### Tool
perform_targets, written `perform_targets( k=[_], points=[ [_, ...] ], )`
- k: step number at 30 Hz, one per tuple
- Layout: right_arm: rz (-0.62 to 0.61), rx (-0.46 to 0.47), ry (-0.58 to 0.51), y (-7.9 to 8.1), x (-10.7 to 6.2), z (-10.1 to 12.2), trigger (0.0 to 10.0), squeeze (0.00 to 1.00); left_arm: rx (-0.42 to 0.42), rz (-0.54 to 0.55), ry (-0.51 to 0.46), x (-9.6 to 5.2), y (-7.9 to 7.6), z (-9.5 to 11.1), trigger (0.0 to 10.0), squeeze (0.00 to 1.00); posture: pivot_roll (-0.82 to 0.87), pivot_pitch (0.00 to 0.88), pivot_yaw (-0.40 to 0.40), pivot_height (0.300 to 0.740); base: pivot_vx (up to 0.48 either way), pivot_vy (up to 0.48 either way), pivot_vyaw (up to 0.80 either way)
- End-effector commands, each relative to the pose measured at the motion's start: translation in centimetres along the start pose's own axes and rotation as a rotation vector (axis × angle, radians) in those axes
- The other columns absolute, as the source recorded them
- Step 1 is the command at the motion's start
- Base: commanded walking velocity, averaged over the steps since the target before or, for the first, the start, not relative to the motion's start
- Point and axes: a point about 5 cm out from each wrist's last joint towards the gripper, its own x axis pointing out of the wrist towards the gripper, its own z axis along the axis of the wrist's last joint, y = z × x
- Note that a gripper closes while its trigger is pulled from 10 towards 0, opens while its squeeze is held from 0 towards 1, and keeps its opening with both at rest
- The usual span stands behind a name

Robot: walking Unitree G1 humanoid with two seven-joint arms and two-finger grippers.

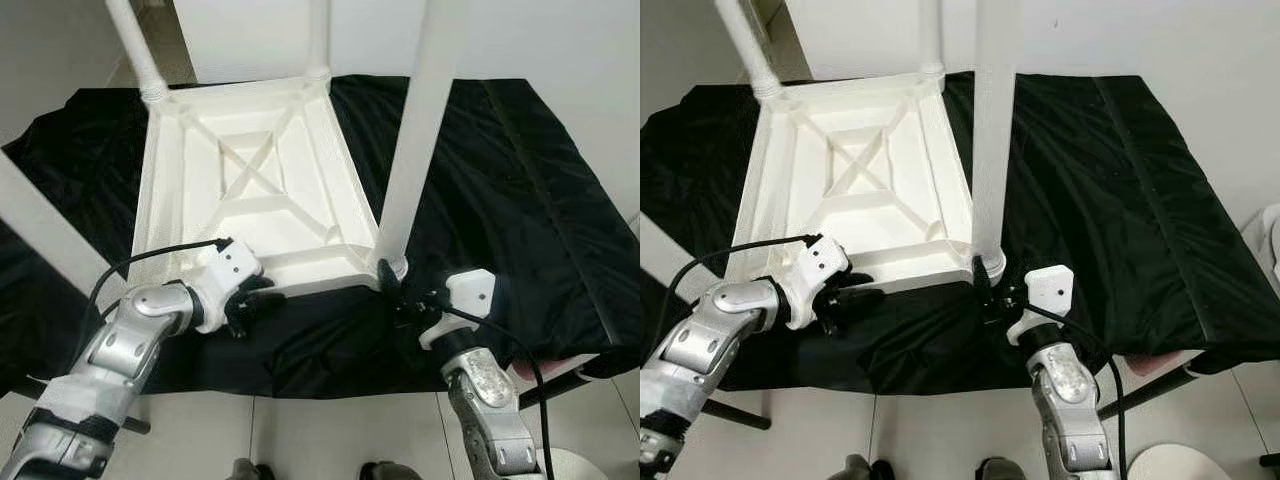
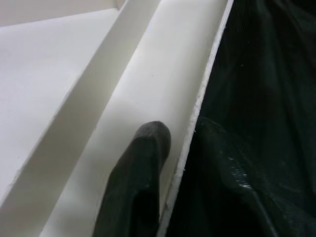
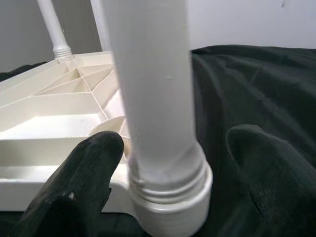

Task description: Building children table

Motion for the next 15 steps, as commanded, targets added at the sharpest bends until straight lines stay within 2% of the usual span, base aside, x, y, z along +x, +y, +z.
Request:
perform_targets(
  k=[1,6,14,15],
  points=[
    [0.005,-0.005,0.017,0.1,0.0,-0.3,10.0,0.0,-0.045,-0.097,0.04,-0.3,-1.2,-1.3,0.0,0.0,-0.15,0.14,0.083,0.74,0.0,0.0,0.0],
    [0.004,-0.006,0.013,0.0,0.3,-0.2,10.0,0.0,-0.079,-0.085,0.033,-0.4,-1.8,-1.4,0.0,0.0,-0.15,0.143,0.082,0.74,0.0,0.0,0.0],
    [-0.045,0.003,0.01,-0.7,0.8,-0.1,10.0,0.0,-0.135,-0.041,-0.039,-0.6,-2.7,-1.1,0.0,0.0,-0.15,0.147,0.07,0.74,0.0,0.0,0.0],
    [-0.044,0.001,0.008,-0.9,1.0,0.0,10.0,0.0,-0.13,-0.025,-0.043,-0.4,-2.9,-0.9,10.0,0.0,-0.15,0.151,0.07,0.74,0.0,0.0,0.0]
  ],
)
